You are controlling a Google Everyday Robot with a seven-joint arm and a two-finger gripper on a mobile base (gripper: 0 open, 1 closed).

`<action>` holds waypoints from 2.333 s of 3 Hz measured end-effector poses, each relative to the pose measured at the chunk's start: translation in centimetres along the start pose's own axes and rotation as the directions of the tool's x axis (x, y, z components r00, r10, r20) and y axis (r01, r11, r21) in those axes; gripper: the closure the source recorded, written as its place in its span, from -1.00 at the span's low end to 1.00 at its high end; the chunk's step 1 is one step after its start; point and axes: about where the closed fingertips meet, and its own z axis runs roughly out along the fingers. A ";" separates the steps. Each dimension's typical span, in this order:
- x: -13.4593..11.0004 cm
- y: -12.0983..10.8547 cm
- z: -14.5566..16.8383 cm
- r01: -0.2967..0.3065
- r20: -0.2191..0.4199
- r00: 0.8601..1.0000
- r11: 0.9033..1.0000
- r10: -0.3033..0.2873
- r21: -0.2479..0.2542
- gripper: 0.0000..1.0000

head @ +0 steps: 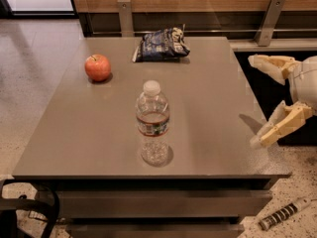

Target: Knock water bottle over

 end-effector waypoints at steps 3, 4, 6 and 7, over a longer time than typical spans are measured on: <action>-8.2 1.3 1.8 -0.027 0.451 0.890 0.996 0.064 -0.088 -1.00; -8.3 1.2 1.8 -0.030 0.452 0.889 0.995 0.069 -0.092 -1.00; -7.2 2.5 3.8 -0.122 0.419 0.894 0.985 0.161 -0.119 -1.00; -6.2 3.3 5.3 -0.153 0.396 0.899 0.981 0.187 -0.116 -1.00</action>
Offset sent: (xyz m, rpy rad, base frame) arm -0.0168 0.0762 0.0680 0.6044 0.0029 0.1960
